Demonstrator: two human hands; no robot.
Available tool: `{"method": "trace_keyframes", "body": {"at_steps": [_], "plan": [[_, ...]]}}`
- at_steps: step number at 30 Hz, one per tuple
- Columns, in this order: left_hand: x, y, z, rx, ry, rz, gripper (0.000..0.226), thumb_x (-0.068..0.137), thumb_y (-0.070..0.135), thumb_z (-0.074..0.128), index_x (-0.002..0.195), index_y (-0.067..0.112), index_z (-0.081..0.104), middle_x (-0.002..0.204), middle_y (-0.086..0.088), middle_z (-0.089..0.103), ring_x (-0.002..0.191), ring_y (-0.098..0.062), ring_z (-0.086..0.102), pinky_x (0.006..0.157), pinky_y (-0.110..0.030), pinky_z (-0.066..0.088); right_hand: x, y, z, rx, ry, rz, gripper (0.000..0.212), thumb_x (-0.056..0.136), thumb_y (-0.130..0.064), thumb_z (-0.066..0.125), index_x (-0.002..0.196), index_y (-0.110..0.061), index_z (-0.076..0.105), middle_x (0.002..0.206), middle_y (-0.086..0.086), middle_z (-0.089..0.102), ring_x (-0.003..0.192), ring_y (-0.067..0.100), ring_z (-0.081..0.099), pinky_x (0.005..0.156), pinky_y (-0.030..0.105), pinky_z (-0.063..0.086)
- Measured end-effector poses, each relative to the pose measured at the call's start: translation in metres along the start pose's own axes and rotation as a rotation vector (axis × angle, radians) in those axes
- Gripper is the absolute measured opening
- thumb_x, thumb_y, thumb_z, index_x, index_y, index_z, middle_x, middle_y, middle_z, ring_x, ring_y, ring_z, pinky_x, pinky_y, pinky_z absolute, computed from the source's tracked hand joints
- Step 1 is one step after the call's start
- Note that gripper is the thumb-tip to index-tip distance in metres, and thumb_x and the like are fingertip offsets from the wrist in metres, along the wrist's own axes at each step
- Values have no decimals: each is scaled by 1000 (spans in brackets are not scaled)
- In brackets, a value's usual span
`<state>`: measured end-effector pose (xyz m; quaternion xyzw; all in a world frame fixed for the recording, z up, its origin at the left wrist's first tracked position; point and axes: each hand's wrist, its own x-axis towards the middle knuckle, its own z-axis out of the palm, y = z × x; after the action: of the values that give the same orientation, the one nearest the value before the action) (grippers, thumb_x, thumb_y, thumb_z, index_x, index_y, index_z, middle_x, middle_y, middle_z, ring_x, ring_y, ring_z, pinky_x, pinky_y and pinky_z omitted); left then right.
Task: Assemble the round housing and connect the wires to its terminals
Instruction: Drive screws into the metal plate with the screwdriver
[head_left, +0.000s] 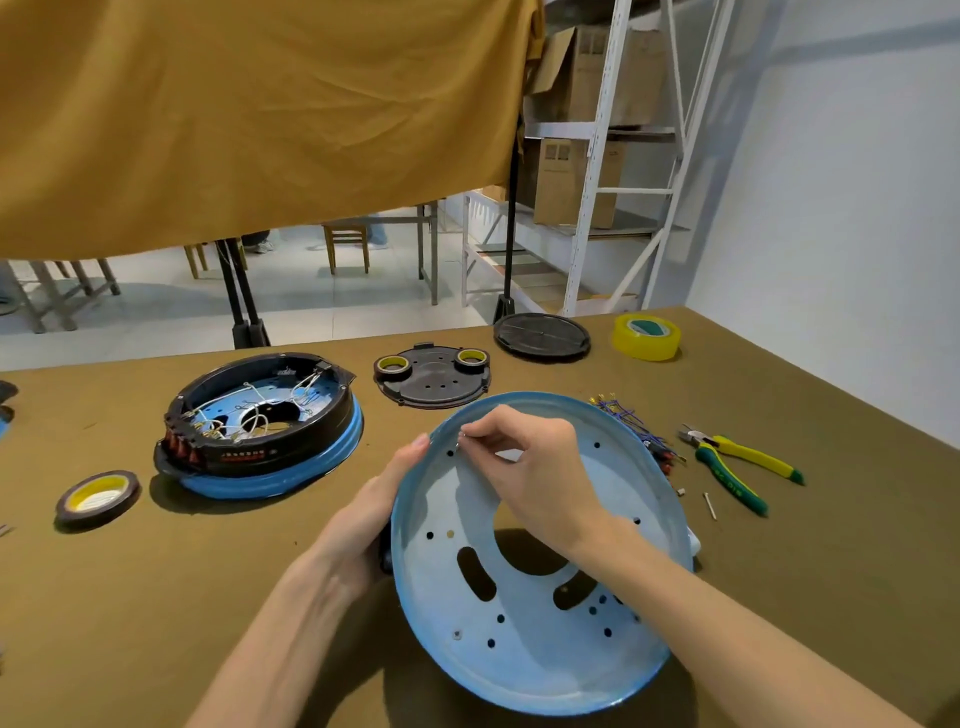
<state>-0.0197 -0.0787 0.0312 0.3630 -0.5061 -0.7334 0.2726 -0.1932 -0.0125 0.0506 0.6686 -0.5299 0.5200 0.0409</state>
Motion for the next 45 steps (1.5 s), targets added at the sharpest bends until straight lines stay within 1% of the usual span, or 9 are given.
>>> {"method": "trace_keyframes", "body": {"at_steps": [8, 15, 18, 21, 27, 30, 34, 38, 45], "plan": [[5, -6, -4, 5, -18, -51, 63, 60, 84, 72, 89, 29, 83, 98, -6, 80, 80, -20, 78, 54, -25, 55, 3, 6, 12, -65, -101, -63, 5, 88, -1, 76, 93, -3, 77, 89, 4, 77, 81, 15, 71, 73, 36, 59], [9, -14, -3, 30, -3, -109, 49, 66, 78, 71, 69, 31, 81, 78, -1, 78, 62, -12, 74, 44, -19, 49, -3, 17, 19, -230, -217, -43, 4, 86, -6, 77, 89, -9, 78, 93, 2, 71, 87, 22, 62, 76, 38, 53], [9, -14, -6, 101, -22, -184, 58, 63, 78, 72, 77, 23, 83, 78, -2, 77, 68, -16, 75, 53, -23, 55, -4, 22, 16, -218, -310, -6, 7, 88, -12, 75, 91, -15, 81, 93, -1, 65, 89, 18, 54, 80, 33, 45], [13, -12, -14, 172, -76, -283, 79, 61, 73, 78, 107, 9, 76, 85, -7, 74, 85, -22, 69, 70, -29, 57, -7, 24, 11, -182, -470, 81, 11, 91, -21, 73, 98, -23, 81, 95, -4, 59, 92, 12, 51, 83, 34, 46], [17, -7, -34, 309, -226, -355, 100, 66, 78, 76, 131, 3, 65, 112, -11, 66, 103, -26, 49, 94, -35, 41, -9, 18, -1, -33, -649, 221, 23, 91, -22, 71, 111, -32, 80, 97, -8, 56, 94, 13, 56, 82, 33, 51], [19, -12, -36, 303, -222, -342, 100, 56, 81, 80, 114, -1, 72, 95, -12, 64, 89, -24, 48, 82, -31, 44, -10, 14, -3, -58, -698, 241, 28, 93, -19, 67, 115, -32, 79, 98, -9, 53, 98, 14, 53, 88, 36, 51], [21, -17, -31, 216, -197, -323, 64, 62, 74, 82, 74, 14, 64, 64, 0, 39, 55, -13, 33, 53, -22, 39, -8, 11, -2, -101, -668, 235, 30, 96, -18, 65, 119, -32, 77, 98, -6, 55, 100, 16, 54, 90, 40, 50], [19, -23, -25, 152, -131, -276, 57, 75, 70, 75, 53, 18, 66, 56, 3, 41, 46, -11, 37, 50, -22, 43, -9, 7, 8, -162, -594, 197, 22, 96, -22, 65, 113, -27, 77, 98, -5, 61, 96, 14, 55, 86, 35, 49], [16, -30, -25, 112, -90, -237, 59, 73, 72, 78, 61, 14, 72, 57, 1, 53, 48, -11, 52, 52, -23, 51, 12, 6, 23, -88, -585, 278, 11, 88, -25, 77, 91, -14, 77, 81, -6, 70, 74, 8, 61, 67, 26, 51]]}}
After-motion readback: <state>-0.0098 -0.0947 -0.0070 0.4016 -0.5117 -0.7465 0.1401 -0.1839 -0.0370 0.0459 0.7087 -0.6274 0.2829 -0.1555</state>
